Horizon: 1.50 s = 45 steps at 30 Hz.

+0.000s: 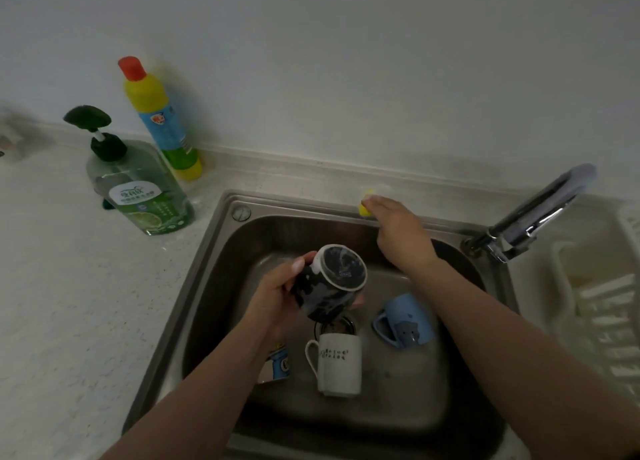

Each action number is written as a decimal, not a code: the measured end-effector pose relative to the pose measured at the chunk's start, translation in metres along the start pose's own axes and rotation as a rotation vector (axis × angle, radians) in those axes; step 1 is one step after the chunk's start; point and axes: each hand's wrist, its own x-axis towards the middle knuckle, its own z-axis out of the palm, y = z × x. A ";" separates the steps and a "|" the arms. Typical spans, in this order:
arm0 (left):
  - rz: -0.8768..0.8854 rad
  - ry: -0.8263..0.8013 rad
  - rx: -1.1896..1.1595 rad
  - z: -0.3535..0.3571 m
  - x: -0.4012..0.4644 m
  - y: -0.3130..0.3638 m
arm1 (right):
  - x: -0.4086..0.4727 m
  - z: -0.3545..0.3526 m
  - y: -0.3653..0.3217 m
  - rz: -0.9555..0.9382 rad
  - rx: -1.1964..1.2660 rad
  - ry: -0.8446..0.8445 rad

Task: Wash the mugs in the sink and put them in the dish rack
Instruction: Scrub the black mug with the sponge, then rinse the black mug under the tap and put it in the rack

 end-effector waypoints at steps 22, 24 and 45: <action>-0.012 -0.111 -0.074 0.063 0.009 -0.008 | -0.084 0.015 0.040 0.238 0.219 0.238; -0.035 -0.107 -0.120 0.073 0.019 -0.021 | -0.106 -0.003 0.058 0.346 0.213 0.329; -0.108 -0.085 -0.197 0.143 0.027 -0.067 | -0.114 -0.051 0.113 0.548 0.020 0.043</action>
